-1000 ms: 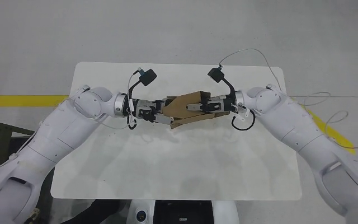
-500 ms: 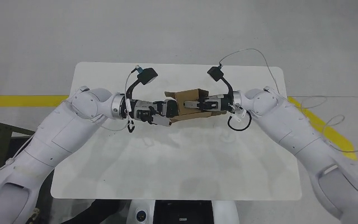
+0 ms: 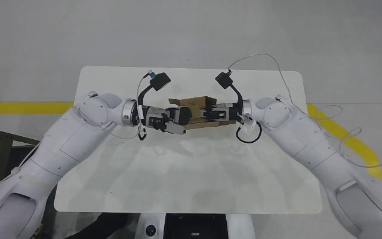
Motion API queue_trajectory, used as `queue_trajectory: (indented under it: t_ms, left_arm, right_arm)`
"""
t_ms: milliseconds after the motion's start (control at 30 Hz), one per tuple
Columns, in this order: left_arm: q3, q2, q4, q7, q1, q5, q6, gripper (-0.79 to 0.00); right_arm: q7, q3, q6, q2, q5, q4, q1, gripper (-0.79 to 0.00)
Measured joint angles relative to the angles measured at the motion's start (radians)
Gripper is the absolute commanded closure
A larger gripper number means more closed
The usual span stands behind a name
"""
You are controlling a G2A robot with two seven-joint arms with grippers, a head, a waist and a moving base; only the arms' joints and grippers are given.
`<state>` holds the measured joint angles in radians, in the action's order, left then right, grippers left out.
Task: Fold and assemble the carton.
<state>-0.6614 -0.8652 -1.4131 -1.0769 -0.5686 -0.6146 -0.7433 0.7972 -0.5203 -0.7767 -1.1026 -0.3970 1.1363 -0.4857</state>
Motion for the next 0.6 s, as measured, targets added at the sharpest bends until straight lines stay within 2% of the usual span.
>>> queue_trajectory:
  t_ms: [300,600]
  left_arm:
    - [-0.017,-0.013,0.011,0.012,-0.001,0.021,-0.011,-0.785]
    - [-0.048,-0.011,0.027,0.009,-0.030,0.024,-0.009,-0.785]
  right_arm:
    - [-0.016,-0.076,0.013,0.018,0.036,0.015,-0.051,0.000]
    - [0.006,-0.189,0.024,0.060,0.062,0.072,-0.124,0.000]
